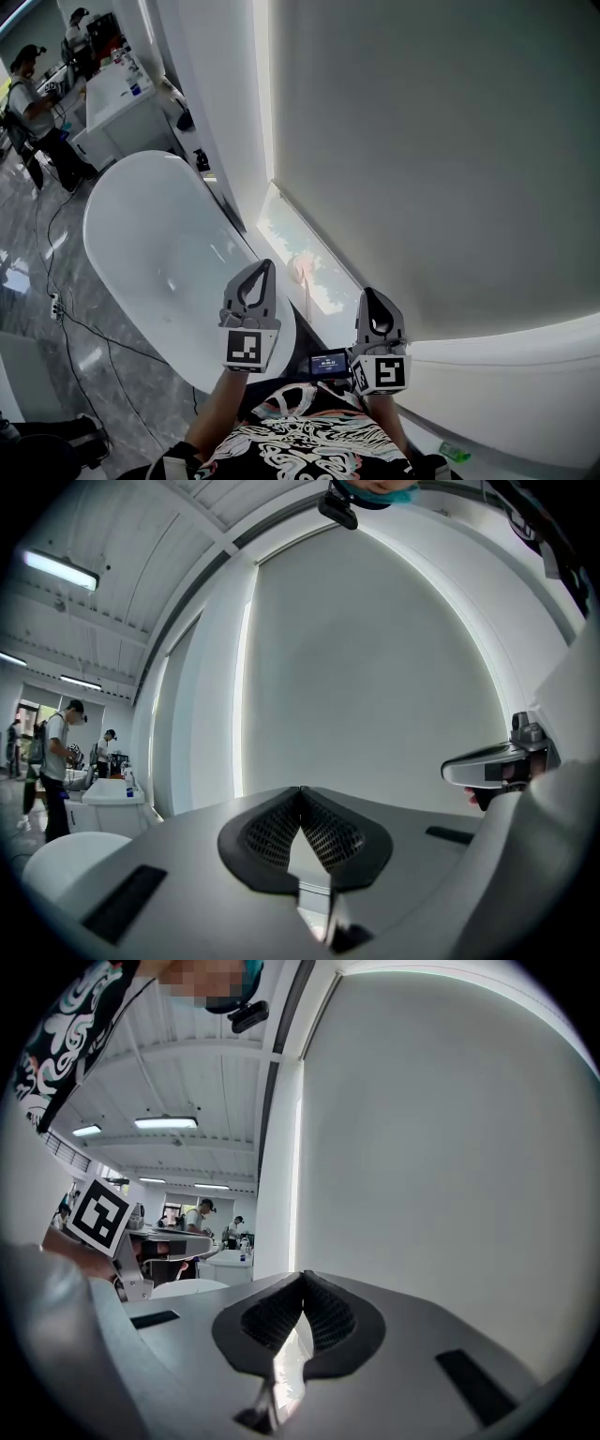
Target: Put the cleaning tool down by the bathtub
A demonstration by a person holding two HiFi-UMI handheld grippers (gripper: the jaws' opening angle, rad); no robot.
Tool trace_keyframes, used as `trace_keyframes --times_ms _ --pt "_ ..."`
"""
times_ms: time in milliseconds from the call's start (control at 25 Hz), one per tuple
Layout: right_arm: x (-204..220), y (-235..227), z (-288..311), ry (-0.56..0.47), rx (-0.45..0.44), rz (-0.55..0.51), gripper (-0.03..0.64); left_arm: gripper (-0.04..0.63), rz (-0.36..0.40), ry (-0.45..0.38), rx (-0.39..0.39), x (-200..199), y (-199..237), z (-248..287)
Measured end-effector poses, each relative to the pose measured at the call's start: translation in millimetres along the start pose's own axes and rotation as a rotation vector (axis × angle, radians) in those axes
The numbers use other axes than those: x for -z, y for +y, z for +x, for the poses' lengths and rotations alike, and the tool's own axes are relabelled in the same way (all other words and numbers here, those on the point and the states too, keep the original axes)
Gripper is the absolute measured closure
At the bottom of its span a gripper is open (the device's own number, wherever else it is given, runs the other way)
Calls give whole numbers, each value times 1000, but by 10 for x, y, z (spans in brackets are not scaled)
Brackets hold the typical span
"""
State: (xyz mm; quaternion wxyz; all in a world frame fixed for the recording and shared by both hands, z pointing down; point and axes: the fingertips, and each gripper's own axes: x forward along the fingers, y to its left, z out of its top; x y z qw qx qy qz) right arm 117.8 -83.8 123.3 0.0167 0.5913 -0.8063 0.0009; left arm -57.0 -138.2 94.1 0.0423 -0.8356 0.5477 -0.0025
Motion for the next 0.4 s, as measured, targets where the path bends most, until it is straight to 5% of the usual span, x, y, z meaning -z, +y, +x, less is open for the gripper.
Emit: trace_keyframes --times_ms 400 --pt "-62 52 17 9 -3 14 592 580 -20 30 2 9 29 -20"
